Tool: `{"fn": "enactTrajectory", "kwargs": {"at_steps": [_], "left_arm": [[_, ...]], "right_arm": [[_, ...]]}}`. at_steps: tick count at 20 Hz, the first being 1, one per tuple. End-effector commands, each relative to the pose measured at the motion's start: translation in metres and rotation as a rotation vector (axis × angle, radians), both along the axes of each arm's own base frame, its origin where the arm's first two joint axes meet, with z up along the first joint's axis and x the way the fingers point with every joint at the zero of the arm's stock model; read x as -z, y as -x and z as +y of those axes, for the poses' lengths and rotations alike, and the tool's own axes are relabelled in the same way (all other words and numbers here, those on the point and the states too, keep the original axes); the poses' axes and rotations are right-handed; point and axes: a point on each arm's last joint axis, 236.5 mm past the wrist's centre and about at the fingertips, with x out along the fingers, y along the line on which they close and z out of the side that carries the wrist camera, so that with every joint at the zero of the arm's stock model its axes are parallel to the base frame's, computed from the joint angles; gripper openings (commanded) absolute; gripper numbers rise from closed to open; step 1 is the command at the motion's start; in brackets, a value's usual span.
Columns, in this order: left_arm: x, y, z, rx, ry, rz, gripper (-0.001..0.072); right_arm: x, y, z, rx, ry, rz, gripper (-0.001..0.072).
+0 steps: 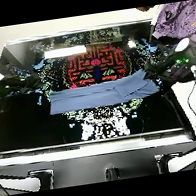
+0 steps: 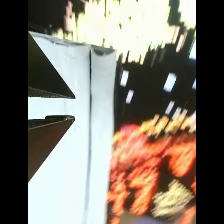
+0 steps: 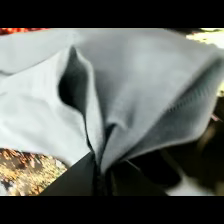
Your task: Fold the clothes and pants, and hang the long-sleeved shirts on hangers.
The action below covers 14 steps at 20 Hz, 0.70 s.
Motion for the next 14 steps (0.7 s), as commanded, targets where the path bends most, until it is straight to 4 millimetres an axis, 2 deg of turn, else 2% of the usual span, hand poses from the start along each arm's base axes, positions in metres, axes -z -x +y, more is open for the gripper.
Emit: {"fn": "enactTrajectory", "kwargs": {"at_steps": [1,2,6,8,11,14], "left_arm": [[0.013,0.003,-0.095,0.098,0.065,0.006,0.0129],[0.019,0.006,-0.126,0.119,0.087,0.009,0.0023],[0.033,0.029,-0.247,0.196,0.236,0.012,0.0014],[0.041,0.046,-0.297,0.209,0.315,0.040,0.0014],[0.052,0.072,-0.357,0.274,0.371,0.083,0.0014],[0.049,0.088,-0.407,0.324,0.443,0.101,0.0013]], "right_arm": [[-0.041,0.025,-0.033,0.064,0.158,0.029,0.0031],[-0.048,0.031,-0.038,0.069,0.188,0.033,0.0031],[-0.071,0.047,-0.051,0.096,0.251,0.023,0.0031],[-0.083,0.048,-0.051,0.104,0.258,-0.009,0.0031],[-0.098,0.051,-0.050,0.110,0.262,-0.048,0.0031],[-0.109,0.054,-0.050,0.113,0.266,-0.077,0.0031]]}}
